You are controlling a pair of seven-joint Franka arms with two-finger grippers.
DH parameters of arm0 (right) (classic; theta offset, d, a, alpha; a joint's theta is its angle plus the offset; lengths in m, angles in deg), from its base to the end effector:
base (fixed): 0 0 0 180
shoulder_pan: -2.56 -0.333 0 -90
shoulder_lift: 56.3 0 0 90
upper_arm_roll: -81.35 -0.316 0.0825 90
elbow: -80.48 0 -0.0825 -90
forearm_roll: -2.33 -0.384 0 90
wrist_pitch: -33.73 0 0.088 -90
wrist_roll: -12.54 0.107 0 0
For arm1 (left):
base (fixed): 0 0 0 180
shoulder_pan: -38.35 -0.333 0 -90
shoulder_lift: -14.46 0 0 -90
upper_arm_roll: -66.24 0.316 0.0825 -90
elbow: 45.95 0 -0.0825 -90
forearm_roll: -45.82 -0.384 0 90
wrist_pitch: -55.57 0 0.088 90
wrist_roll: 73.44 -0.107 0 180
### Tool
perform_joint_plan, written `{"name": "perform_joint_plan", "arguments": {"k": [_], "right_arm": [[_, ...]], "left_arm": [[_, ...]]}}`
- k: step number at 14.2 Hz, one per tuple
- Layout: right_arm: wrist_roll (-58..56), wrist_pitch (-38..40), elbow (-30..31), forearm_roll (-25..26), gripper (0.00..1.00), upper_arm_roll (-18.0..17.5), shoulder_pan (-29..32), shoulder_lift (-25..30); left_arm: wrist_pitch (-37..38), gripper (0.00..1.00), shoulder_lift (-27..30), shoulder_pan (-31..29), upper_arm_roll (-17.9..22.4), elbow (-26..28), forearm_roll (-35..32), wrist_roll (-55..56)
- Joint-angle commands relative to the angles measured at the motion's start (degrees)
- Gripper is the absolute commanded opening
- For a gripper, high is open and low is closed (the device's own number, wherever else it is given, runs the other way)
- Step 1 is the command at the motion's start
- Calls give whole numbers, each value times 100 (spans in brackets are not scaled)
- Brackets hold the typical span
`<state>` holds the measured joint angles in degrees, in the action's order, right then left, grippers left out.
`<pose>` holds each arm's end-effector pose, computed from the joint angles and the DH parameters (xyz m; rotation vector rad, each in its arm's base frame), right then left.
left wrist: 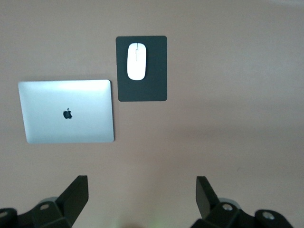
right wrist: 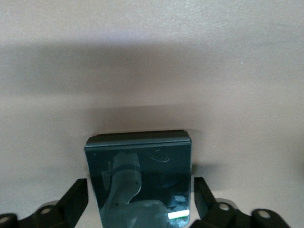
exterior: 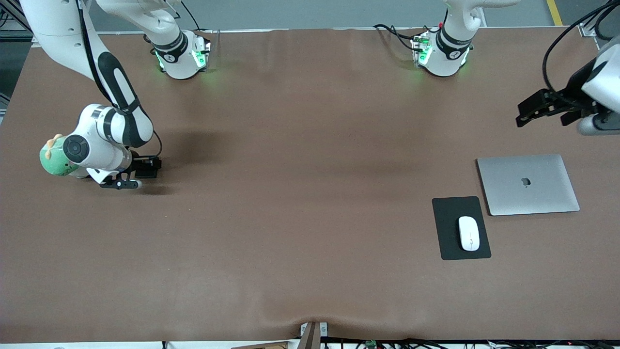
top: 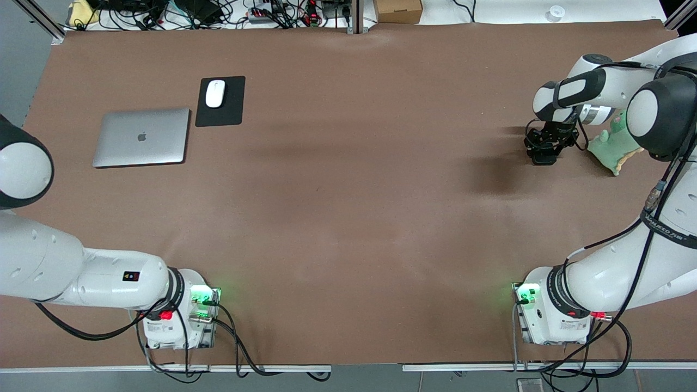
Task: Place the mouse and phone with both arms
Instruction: 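Open the left gripper and lift away while the right gripper lowers the phone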
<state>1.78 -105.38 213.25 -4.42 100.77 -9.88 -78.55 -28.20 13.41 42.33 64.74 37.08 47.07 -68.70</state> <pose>0.4874 -0.0690 0.1651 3.0919 -0.0397 -0.3987 0.5464 -0.0548 0.6617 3.1199 -0.0237 -0.0115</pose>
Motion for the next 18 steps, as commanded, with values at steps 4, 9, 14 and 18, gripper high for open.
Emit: {"name": "perform_joint_plan", "arguments": {"k": [4, 9, 14, 18], "right_arm": [[-67, 1927, -1478, -107, 100, 9, 40, 133], [-76, 3793, -3412, -46, 100, 18, 84, 124], [-58, 4777, -4994, -20, 100, 9, 75, 98], [-67, 5490, -5822, -63, 100, 0, 198, 116]], "left_arm": [[123, 100, 236, 50, 1, 310, -484, -728], [360, 100, 227, 24, -131, 336, -476, -860], [414, 100, 210, 6, -114, 266, -371, -869], [405, 100, 166, -37, -79, 222, -205, -869]]}}
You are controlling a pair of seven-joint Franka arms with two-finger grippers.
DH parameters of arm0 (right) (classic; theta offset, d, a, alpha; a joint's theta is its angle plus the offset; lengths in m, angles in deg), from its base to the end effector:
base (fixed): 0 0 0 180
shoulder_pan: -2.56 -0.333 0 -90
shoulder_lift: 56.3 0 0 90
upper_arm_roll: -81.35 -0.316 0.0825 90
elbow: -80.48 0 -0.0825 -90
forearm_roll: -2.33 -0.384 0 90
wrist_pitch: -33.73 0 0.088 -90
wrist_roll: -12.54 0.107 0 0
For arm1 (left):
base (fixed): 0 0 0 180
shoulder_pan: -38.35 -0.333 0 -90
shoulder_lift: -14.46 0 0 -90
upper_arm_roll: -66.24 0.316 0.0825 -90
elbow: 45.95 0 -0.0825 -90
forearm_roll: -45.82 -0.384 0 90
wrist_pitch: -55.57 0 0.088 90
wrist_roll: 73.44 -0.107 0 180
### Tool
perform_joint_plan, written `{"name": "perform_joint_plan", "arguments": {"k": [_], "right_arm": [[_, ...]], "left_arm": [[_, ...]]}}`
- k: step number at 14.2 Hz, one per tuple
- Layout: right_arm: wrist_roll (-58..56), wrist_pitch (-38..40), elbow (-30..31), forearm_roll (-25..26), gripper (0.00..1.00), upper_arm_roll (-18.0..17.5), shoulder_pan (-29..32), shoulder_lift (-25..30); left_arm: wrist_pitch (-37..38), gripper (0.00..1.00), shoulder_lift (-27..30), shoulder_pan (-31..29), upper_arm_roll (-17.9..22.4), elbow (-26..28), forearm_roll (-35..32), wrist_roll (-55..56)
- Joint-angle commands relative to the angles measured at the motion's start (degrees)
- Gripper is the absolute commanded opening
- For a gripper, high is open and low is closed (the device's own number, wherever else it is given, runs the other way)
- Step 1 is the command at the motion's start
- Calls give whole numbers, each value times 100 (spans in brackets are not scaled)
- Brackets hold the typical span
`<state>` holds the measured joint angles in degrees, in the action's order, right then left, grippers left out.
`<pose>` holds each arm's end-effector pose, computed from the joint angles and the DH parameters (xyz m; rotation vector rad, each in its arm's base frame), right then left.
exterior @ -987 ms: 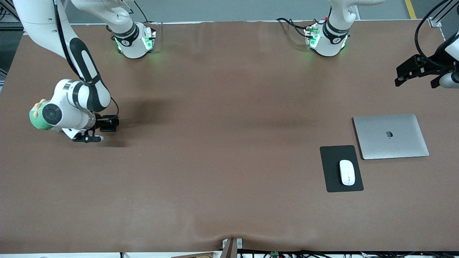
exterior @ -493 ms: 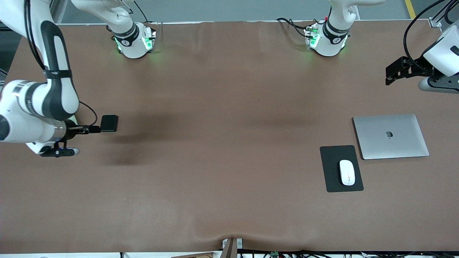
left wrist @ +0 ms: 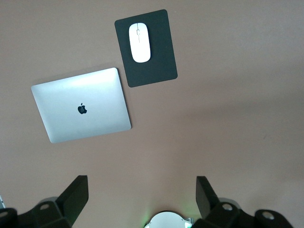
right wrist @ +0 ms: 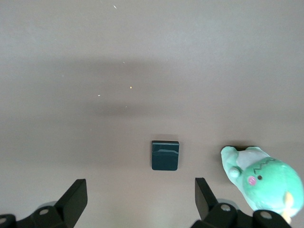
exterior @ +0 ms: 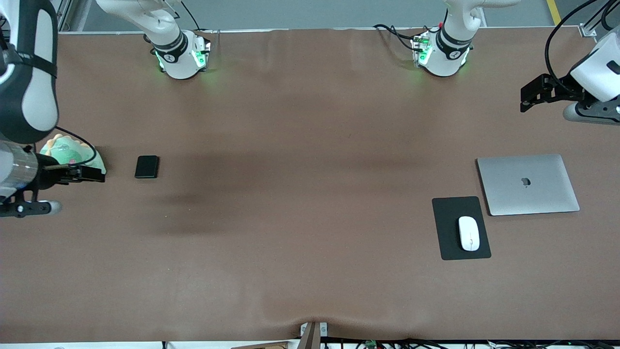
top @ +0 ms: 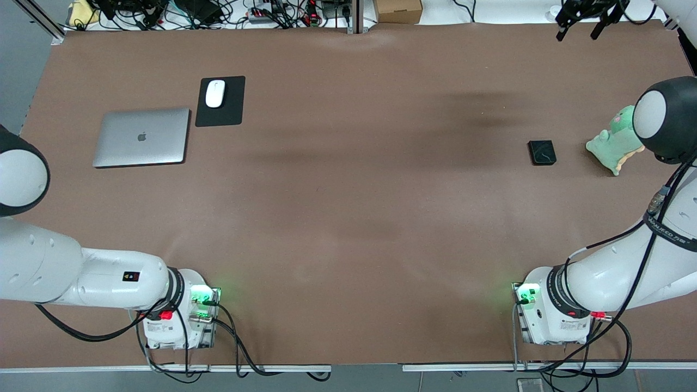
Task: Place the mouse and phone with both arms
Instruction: 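Release the phone beside the green toy and withdraw the right gripper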
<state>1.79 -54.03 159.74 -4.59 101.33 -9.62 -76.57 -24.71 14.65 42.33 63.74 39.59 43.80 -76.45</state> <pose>0.6400 -0.0403 0.5066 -3.0972 -0.0836 0.2830 0.5327 -0.0563 0.6483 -3.0908 0.2497 0.1356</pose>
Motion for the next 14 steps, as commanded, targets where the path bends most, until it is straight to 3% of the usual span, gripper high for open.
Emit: {"name": "perform_joint_plan", "arguments": {"k": [1, 8, 11, 14], "right_arm": [[-67, 513, -595, -73, 100, -56, 216, -56], [-6, 1253, -912, -64, 100, -399, 629, 497], [-14, 1323, -904, -3, 100, -855, 963, 805], [396, 1402, -790, 23, 100, -900, 955, 1165]], "left_arm": [[38, 100, 33, -38, 31, -29, 105, -156], [-410, 100, 25, 41, -22, -20, 123, -121], [-410, 100, 33, 32, -22, -12, 140, -95], [-410, 100, 25, 32, -22, -12, 123, -86]]}}
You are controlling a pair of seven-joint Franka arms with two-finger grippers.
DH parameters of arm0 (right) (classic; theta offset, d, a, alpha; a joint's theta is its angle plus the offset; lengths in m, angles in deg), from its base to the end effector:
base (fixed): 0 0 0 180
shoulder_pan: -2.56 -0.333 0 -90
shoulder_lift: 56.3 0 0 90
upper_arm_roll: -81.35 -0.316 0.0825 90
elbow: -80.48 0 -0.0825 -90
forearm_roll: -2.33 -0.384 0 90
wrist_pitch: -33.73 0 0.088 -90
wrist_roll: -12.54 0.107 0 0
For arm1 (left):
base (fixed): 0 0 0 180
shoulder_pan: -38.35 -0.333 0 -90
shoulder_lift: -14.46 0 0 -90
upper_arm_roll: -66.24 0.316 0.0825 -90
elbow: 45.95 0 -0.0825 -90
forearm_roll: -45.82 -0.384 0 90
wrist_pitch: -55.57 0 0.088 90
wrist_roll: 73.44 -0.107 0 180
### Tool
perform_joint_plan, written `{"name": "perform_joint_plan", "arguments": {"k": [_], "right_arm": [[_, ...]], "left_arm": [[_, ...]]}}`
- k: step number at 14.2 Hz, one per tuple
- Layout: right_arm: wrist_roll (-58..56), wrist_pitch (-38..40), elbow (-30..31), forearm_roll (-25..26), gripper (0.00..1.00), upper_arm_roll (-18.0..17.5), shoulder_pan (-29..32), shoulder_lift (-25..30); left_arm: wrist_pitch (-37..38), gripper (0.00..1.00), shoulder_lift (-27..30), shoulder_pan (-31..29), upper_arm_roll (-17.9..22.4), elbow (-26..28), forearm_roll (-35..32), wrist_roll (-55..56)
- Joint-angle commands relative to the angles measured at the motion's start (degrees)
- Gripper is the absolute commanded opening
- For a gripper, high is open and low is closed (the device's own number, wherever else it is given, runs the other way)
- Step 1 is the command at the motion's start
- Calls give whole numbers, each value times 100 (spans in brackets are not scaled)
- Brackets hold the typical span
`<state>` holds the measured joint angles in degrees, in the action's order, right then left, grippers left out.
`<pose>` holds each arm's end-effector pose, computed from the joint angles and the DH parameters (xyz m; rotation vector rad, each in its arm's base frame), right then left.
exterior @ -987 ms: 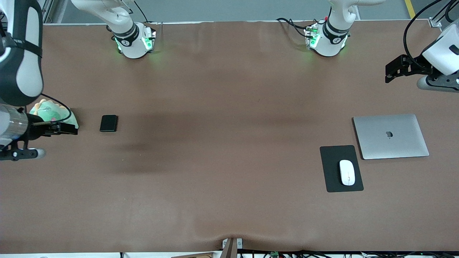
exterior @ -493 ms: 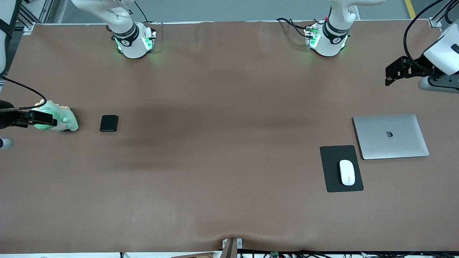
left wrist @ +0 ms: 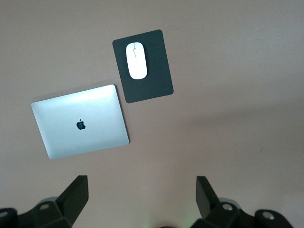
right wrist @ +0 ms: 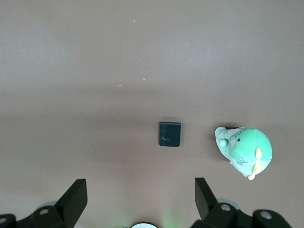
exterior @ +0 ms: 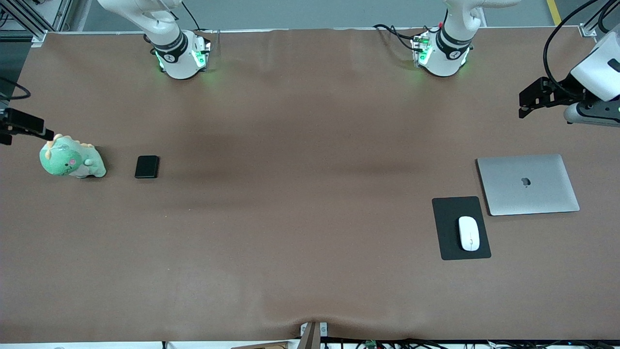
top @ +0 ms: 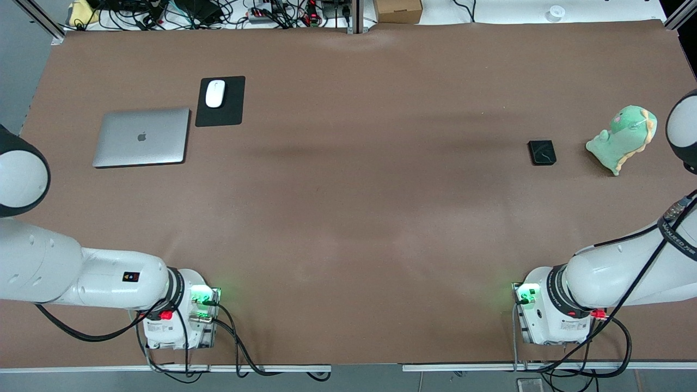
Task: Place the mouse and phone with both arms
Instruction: 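Release the phone beside the green toy and withdraw the right gripper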
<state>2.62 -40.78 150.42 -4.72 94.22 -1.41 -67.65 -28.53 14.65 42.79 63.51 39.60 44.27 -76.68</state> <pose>0.5810 -0.0585 0.6524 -3.0431 -0.0695 0.1524 0.5393 -0.0647 0.6537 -3.1011 0.2786 0.0328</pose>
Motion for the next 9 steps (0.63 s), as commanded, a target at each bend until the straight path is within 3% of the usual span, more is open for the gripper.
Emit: {"name": "perform_joint_plan", "arguments": {"k": [1, 9], "right_arm": [[629, 130, 142, 45, 100, -189, 72, 317], [1054, 262, 572, 63, 100, -215, -25, 818]], "left_arm": [[-28, 100, 25, -48, 1, -12, 94, -89], [-36, 100, 25, -57, 10, -3, 86, -133]]}}
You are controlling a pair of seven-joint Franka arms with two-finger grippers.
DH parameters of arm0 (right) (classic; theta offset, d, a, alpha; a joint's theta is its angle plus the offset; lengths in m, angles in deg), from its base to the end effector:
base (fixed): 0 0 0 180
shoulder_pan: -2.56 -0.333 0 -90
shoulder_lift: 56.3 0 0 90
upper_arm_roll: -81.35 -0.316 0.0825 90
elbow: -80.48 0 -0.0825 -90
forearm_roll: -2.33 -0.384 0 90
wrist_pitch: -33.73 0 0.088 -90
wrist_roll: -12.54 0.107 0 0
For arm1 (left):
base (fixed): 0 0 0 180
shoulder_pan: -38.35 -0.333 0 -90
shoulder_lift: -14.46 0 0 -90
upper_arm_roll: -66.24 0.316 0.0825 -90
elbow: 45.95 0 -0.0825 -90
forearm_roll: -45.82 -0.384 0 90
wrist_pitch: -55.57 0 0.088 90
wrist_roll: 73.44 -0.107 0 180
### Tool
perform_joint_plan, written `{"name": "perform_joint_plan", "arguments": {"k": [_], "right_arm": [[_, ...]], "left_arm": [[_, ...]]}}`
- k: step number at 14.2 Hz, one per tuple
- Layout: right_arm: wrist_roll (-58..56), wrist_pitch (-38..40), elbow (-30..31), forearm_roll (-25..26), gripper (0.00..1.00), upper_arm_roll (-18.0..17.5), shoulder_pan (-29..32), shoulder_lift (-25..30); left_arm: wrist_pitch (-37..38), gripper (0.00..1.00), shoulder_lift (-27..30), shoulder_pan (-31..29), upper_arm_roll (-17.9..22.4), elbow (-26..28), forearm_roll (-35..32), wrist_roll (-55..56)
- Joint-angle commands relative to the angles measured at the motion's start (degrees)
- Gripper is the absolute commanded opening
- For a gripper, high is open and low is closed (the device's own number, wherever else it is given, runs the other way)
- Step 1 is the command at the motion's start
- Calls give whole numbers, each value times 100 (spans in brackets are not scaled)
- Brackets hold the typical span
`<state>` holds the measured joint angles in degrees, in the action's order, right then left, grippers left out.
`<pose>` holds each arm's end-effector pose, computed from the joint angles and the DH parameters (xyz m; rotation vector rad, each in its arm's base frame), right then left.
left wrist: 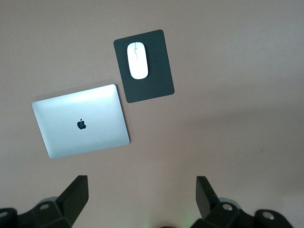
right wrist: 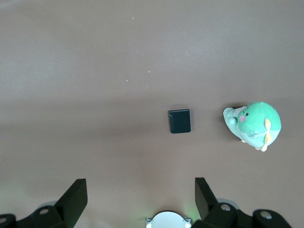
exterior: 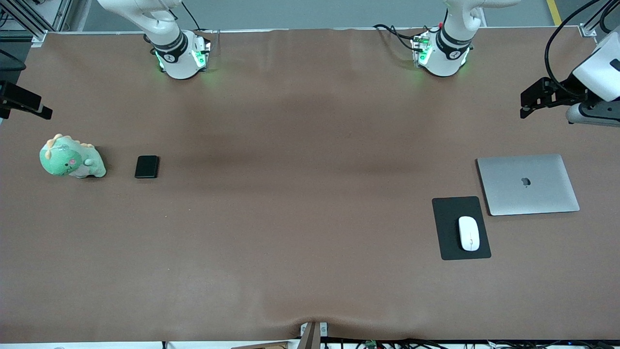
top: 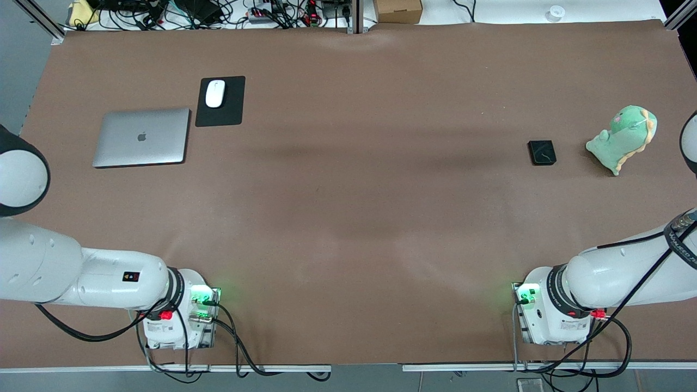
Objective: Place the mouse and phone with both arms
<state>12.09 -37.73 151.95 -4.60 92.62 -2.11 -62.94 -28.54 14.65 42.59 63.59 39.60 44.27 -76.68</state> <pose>0.5504 -0.0393 0.6824 -3.0341 0.1144 0.1644 0.5396 -0.0621 0.6537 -3.1018 0.2710 0.0326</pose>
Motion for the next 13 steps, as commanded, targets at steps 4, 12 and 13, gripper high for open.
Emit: {"name": "perform_joint_plan", "arguments": {"k": [4, 12, 13], "right_arm": [[107, -34, 780, 234, 100, -290, 141, 715], [54, -34, 1079, 613, 100, -907, 590, 962], [28, -8, 1088, 613, 100, -907, 581, 962]], "left_arm": [[-36, 100, 25, -37, 2, -3, 68, -133], [-36, 100, 16, -55, 11, -12, 112, -159], [-36, 100, 16, -55, 11, -12, 112, -159]]}}
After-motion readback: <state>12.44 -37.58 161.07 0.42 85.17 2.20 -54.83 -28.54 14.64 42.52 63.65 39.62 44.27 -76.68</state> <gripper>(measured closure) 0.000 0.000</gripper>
